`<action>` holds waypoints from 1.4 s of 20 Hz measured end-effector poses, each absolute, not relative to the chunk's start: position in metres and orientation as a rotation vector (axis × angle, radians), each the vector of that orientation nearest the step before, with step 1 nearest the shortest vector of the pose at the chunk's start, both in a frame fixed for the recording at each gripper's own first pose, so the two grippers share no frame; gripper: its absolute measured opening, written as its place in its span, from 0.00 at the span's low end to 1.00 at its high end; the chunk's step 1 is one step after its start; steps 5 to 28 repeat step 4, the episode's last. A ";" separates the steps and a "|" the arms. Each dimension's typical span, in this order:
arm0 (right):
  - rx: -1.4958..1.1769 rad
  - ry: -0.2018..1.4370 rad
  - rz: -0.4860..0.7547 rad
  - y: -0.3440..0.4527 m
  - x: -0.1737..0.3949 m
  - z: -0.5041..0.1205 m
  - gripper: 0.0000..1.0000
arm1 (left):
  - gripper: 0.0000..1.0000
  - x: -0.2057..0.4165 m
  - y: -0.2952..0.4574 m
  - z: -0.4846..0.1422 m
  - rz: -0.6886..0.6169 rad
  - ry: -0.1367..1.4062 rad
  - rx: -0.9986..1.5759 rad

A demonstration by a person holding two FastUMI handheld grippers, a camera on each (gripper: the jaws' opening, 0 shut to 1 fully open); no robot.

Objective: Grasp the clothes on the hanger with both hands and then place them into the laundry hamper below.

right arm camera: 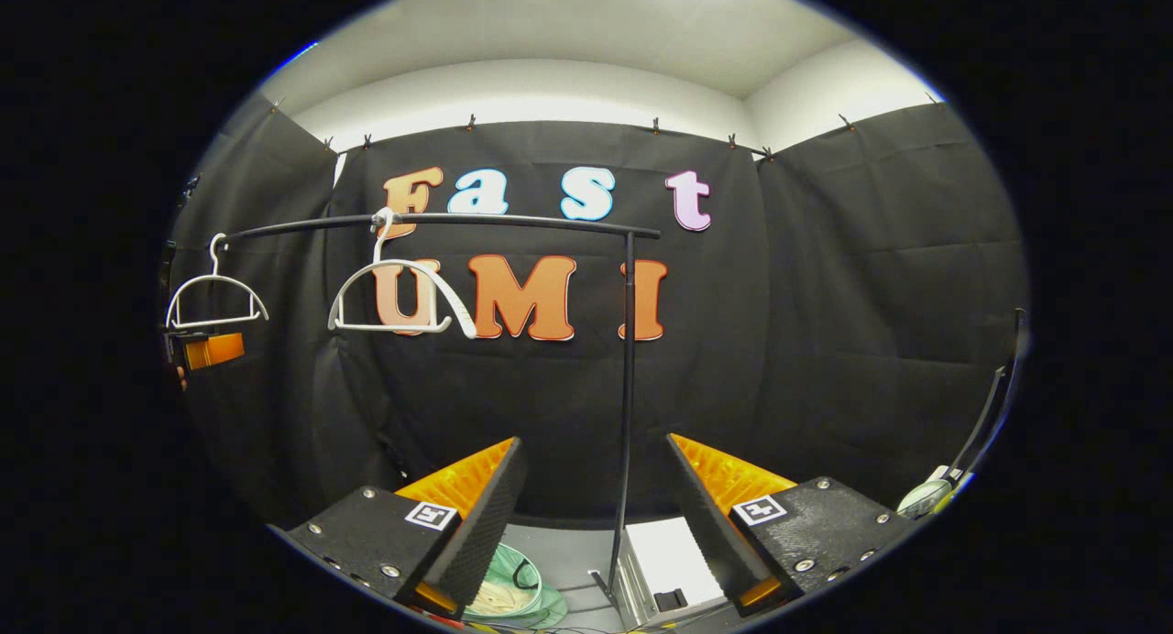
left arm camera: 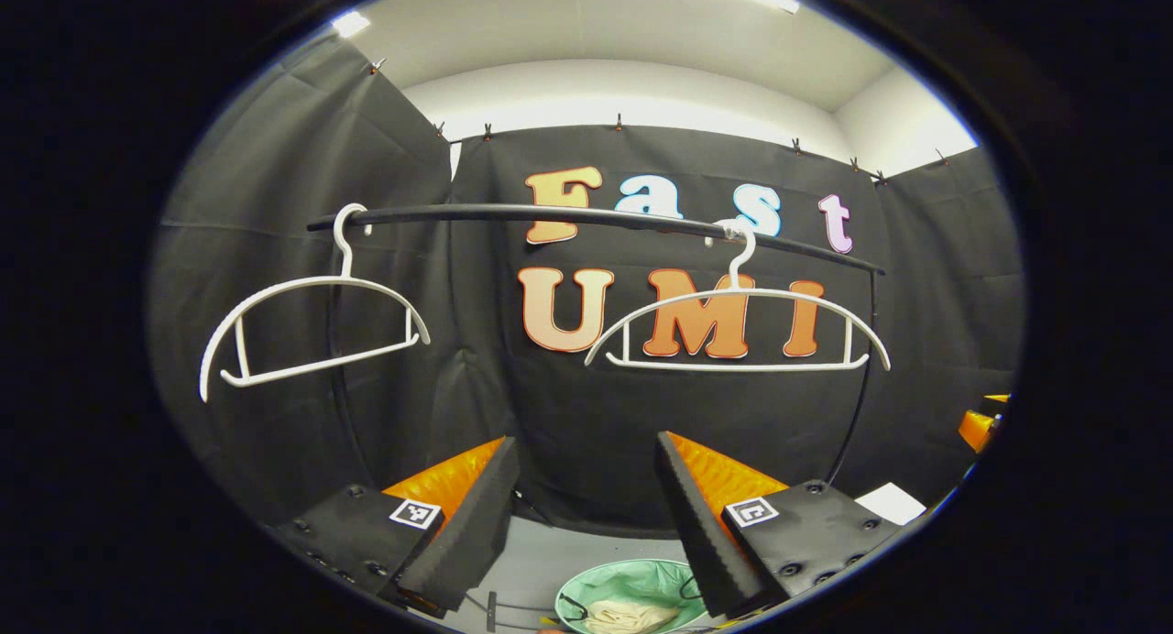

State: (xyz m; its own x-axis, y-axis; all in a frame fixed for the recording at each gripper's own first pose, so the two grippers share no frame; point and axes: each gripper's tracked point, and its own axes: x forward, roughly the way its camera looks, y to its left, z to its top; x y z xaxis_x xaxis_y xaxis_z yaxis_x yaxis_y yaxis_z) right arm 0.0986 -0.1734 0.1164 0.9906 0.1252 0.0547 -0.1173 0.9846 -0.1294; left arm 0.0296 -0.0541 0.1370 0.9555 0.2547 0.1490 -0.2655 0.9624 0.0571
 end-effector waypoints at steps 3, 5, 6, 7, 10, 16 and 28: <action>-0.126 -0.065 0.118 -0.184 0.092 0.121 0.94 | 0.94 0.025 -0.061 0.137 0.262 -0.157 0.062; -0.122 -0.066 0.114 -0.190 0.090 0.122 0.94 | 0.94 0.025 -0.064 0.137 0.262 -0.162 0.058; -0.122 -0.066 0.114 -0.190 0.090 0.122 0.94 | 0.94 0.025 -0.064 0.137 0.262 -0.162 0.058; -0.122 -0.066 0.114 -0.190 0.090 0.122 0.94 | 0.94 0.025 -0.064 0.137 0.262 -0.162 0.058; -0.122 -0.066 0.114 -0.190 0.090 0.122 0.94 | 0.94 0.025 -0.064 0.137 0.262 -0.162 0.058; -0.122 -0.066 0.114 -0.190 0.090 0.122 0.94 | 0.94 0.025 -0.064 0.137 0.262 -0.162 0.058; -0.122 -0.066 0.114 -0.190 0.090 0.122 0.94 | 0.94 0.025 -0.064 0.137 0.262 -0.162 0.058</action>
